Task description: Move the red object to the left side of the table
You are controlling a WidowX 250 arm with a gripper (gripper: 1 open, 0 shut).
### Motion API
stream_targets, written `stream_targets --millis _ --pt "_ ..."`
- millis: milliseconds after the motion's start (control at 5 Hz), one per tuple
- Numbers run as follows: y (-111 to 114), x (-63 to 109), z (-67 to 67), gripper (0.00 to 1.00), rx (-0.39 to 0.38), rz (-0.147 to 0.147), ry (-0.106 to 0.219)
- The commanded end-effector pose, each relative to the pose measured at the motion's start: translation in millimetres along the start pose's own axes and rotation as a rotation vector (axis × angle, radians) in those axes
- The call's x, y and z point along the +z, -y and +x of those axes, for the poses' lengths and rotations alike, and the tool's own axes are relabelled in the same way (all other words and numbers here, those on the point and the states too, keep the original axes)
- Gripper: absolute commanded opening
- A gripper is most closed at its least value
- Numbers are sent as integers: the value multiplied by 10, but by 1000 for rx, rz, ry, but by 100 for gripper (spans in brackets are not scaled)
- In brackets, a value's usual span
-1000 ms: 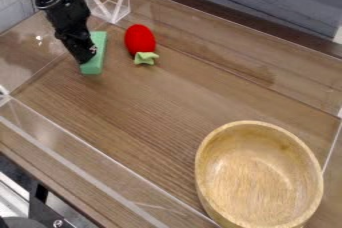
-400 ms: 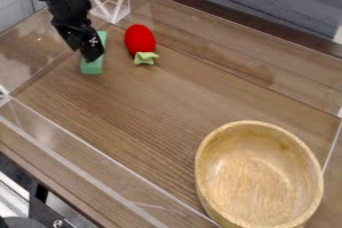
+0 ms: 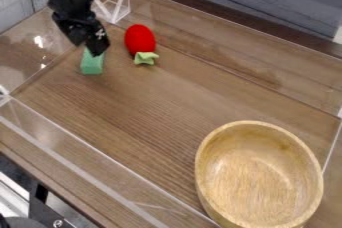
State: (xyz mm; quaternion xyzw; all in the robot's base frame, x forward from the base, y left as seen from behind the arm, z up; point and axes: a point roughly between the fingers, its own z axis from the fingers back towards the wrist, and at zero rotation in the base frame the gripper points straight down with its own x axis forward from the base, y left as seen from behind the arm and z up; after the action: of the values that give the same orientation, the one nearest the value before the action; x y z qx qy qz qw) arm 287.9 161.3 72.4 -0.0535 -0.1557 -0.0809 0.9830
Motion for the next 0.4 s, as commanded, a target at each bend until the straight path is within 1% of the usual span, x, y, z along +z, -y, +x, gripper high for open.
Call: stream_targets --millis 0,200 --pt "181 241 158 100 -31 19 49" --pt "432 283 233 100 -53 -8 52"
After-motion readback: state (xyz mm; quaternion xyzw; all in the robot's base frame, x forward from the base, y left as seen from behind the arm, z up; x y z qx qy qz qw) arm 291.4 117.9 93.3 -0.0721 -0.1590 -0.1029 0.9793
